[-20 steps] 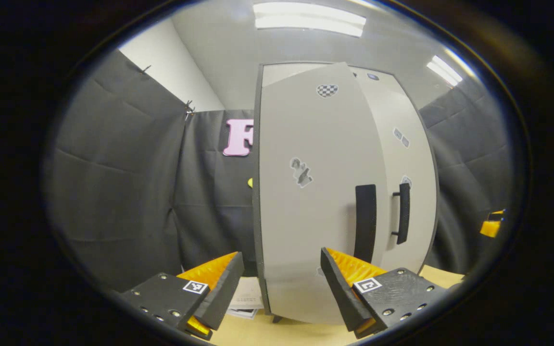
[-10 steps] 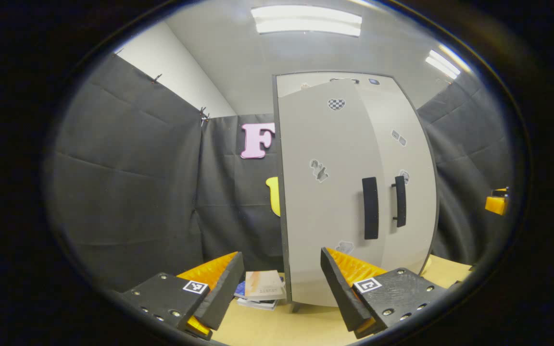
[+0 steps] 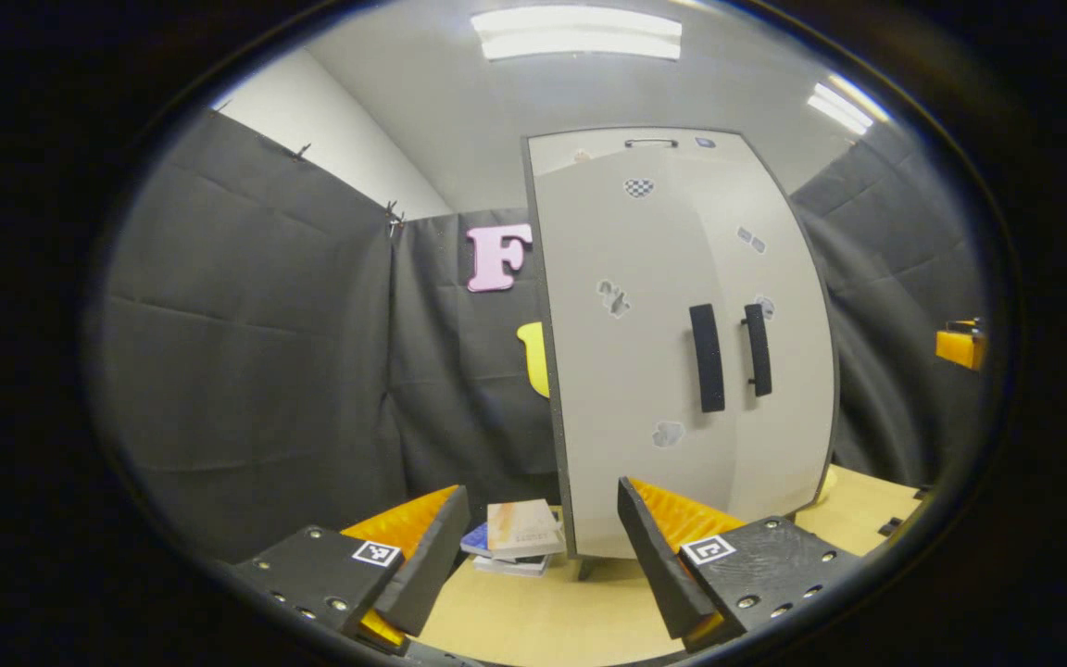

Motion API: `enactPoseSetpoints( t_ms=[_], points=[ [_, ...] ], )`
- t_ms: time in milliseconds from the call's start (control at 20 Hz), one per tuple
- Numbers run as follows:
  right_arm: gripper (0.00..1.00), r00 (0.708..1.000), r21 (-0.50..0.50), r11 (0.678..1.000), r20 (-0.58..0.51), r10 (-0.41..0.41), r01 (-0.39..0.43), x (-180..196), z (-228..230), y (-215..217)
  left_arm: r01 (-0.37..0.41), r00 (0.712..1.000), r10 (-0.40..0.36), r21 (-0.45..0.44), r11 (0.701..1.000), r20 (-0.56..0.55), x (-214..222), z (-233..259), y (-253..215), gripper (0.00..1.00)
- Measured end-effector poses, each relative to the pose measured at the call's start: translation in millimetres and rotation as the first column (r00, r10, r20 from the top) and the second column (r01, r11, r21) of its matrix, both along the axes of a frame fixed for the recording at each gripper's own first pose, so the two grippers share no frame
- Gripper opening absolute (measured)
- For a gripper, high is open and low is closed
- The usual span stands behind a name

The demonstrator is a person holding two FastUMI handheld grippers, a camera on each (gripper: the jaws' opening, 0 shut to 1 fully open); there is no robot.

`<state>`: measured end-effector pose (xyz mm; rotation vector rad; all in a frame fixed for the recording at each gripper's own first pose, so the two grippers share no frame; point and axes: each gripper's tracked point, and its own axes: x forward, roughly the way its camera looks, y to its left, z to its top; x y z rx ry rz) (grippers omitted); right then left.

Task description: Grab one shoe with the right hand and put it into the shoe cabinet, grab the other shoe with the left hand and put it into the shoe cabinet; then close the right door with the right hand and the left door with the left hand.

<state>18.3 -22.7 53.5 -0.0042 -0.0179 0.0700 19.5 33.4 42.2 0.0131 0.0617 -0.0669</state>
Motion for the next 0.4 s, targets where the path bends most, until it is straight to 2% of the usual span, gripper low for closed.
enactPoseSetpoints(
  t_ms=[100, 200, 250, 400],
  points=[
    [0.97, 1.0, 0.007, 1.0, 0.003, -0.002, 0.002, -0.5, 1.4, -0.7, -0.009, 1.0, 0.009, -0.003, 1.0, -0.003, -4.0, -3.0, 3.9, 0.99],
    [0.93, 1.0, 0.009, 1.0, 0.011, -0.009, 0.008, -1.5, 3.6, -2.5, -0.013, 1.0, 0.014, -0.013, 1.0, 0.003, -6.3, 1.7, 6.5, 1.0],
    [0.97, 1.0, 0.01, 1.0, 0.015, -0.012, 0.012, -1.5, 5.4, -3.9, -0.018, 1.0, 0.018, -0.015, 1.0, 0.007, -6.5, 3.7, 8.5, 0.99],
    [0.97, 1.0, 0.014, 1.0, 0.015, -0.019, 0.018, -1.9, 6.2, -5.3, -0.032, 0.999, 0.032, -0.001, 1.0, 0.013, -7.3, 4.5, 14.5, 0.99]
  ],
)
